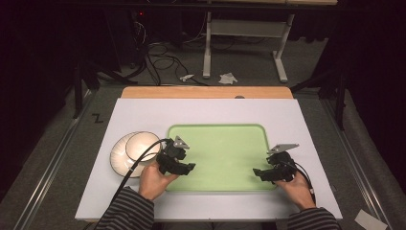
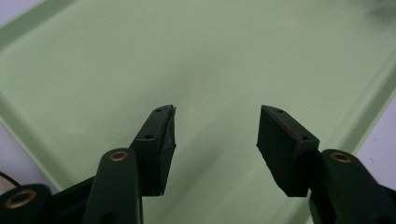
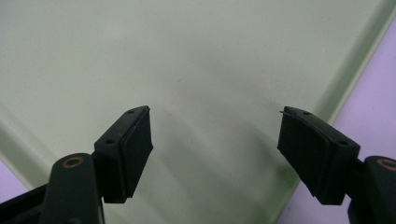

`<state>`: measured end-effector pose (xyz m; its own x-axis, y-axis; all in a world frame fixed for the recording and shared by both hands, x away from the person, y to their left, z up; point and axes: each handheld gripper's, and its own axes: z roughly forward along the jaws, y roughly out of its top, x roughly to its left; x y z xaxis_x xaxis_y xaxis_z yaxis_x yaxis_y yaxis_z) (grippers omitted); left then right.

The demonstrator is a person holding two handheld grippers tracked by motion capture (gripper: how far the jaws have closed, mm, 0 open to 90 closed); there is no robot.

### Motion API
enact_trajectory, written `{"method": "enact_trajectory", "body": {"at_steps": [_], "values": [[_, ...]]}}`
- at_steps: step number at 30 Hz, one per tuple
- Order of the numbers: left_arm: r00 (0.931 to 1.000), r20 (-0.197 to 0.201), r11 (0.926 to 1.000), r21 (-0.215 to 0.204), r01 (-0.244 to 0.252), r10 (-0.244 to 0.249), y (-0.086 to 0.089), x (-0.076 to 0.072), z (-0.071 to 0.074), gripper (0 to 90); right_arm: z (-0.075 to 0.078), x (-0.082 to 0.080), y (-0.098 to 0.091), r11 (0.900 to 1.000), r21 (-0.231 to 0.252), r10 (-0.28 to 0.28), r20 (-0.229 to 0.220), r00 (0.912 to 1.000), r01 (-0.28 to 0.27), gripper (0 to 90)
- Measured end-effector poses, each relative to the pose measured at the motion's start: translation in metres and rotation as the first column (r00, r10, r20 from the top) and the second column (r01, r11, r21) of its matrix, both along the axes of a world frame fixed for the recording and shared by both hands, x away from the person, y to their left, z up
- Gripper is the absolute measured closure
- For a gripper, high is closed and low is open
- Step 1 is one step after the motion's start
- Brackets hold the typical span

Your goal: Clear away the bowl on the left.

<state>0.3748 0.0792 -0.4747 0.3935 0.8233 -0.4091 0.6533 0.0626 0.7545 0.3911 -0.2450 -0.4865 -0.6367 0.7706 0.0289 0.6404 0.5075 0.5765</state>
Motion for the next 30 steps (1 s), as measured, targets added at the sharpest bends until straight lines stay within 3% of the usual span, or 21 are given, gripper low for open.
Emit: {"method": "enact_trajectory", "body": {"at_steps": [10,18,30], "values": [[1.0,0.01,1.0,0.009,-0.002,0.001,0.001,-0.001,0.0,45.0,0.001,-0.002,0.0,1.0,0.003,0.009,0.003,1.0,-0.009,27.0],[0.9997,0.0,0.9987,-0.044,-0.024,0.024,0.007,0.001,0.007,45.4,0.0,-0.001,0.001,0.9999,0.005,0.009,-0.002,1.0,-0.009,26.8],[0.9996,-0.001,0.9985,-0.046,-0.029,0.029,0.012,0.001,0.01,44.7,0.0,-0.001,0.001,0.9999,0.007,0.013,-0.005,0.9999,-0.013,26.8]]}}
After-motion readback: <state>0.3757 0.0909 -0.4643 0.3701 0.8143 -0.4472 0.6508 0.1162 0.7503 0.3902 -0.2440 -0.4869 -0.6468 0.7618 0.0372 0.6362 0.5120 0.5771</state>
